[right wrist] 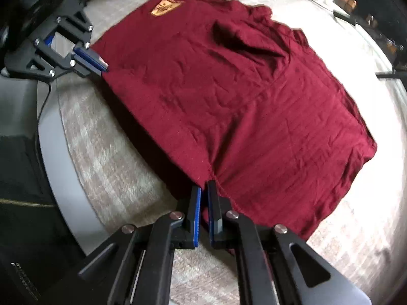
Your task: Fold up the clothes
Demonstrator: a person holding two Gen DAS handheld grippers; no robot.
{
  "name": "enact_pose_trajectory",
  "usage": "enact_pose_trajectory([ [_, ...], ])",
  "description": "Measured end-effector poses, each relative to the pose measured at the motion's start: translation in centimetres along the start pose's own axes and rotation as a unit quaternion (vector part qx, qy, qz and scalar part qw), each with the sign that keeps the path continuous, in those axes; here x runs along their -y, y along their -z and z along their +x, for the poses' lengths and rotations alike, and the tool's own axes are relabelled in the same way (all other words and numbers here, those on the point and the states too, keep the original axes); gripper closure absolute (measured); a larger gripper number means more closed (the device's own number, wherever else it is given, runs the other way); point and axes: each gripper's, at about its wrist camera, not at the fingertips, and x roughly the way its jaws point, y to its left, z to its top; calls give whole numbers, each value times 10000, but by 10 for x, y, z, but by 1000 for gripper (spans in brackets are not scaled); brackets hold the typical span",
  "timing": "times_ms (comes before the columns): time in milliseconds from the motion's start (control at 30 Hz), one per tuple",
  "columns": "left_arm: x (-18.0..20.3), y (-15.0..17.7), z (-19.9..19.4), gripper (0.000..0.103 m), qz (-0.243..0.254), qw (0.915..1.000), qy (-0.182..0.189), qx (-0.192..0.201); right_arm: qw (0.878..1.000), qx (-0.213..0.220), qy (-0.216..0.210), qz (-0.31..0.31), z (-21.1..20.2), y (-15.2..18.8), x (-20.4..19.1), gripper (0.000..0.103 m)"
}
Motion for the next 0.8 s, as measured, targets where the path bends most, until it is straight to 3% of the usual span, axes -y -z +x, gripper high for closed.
enact_pose_trajectory([
  [67, -1, 4, -8, 78, -13, 9999, -108, 51, 10000, 67, -18, 47, -9, 3, 0, 91],
  [167, -9, 13, -17, 72, -205, 9995, -220, 140, 9977, 337, -490, 334, -33, 15, 6, 81],
  [233, -15, 17, -14, 71, -364, 9989, -256, 121, 9919, 686, -715, 793, -46, 23, 21, 64],
  [400, -31, 28, -6, 74, -763, 9965, -347, 74, 9820, 886, -136, 1662, -28, 22, 52, 66],
  [600, -39, 49, -5, 70, -847, 9954, -424, 108, 9927, 405, 426, 1051, -4, 34, 31, 69],
  [667, -43, 55, -8, 70, -927, 9949, -367, 137, 9889, 293, 545, 1354, -7, 47, 45, 69],
  [800, -42, 52, -15, 71, -1037, 9936, -356, 263, 9778, 513, 559, 1953, -27, 62, 61, 69],
])
